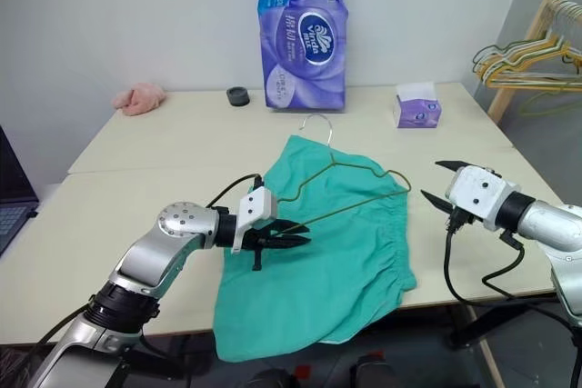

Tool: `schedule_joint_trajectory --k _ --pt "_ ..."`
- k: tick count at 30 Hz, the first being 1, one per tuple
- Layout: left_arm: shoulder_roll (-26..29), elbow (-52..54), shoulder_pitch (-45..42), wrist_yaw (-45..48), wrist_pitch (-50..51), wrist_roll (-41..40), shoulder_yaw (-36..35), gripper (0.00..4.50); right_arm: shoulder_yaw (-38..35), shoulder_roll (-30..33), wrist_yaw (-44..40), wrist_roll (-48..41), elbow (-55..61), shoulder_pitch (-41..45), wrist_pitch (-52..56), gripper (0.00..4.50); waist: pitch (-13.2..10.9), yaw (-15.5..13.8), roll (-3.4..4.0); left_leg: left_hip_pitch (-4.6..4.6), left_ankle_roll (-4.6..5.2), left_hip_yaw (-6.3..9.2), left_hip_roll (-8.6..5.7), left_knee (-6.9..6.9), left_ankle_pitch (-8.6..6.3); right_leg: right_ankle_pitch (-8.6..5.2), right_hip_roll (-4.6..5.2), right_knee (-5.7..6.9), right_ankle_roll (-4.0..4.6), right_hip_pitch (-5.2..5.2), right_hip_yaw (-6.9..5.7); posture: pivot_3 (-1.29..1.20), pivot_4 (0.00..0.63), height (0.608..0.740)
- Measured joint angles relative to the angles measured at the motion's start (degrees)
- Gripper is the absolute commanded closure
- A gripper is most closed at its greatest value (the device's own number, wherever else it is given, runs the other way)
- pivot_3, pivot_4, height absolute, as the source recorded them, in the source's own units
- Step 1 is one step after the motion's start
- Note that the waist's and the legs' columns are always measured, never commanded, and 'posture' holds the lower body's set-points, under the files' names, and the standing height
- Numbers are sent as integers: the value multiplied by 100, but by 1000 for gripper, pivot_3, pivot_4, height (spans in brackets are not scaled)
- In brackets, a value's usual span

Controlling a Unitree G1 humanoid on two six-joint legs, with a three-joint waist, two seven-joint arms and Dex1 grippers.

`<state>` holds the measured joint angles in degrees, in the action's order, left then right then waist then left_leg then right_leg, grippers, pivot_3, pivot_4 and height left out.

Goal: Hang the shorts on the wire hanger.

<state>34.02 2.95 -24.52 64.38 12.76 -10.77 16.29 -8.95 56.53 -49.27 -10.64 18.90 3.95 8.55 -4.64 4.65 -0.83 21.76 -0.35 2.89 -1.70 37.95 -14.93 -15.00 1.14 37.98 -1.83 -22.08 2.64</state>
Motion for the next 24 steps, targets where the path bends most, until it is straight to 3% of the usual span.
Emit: schedule_joint_trajectory --k 5,11,15,24 --pt "4 -605 50 -216 -1919 816 146 3951 -465 691 -951 -653 92 -344 819 1679 1 0 2 -4 0 -5 2 0 0 0 1 -3 0 3 1 -161 60 740" --pt "8 -1404 22 -429 -3740 1454 199 3956 -645 1011 -1333 -853 48 -294 1358 1679 1 15 1 -3 2 -5 6 -1 -2 -1 0 -3 -2 1 2 -165 59 740" --pt "-6 -1782 -136 -580 -4681 1737 249 3957 -209 1045 -1390 -714 -379 248 1444 1679 1 17 1 -3 2 -9 5 -1 -2 -2 1 -3 -3 1 0 -166 60 740" --pt "-53 -2163 -288 -762 -5422 1916 336 3958 1169 542 -1709 -211 -1479 1579 1404 1679 1 38 2 0 2 -8 5 -1 -2 0 1 1 -1 -6 -3 -152 56 740"
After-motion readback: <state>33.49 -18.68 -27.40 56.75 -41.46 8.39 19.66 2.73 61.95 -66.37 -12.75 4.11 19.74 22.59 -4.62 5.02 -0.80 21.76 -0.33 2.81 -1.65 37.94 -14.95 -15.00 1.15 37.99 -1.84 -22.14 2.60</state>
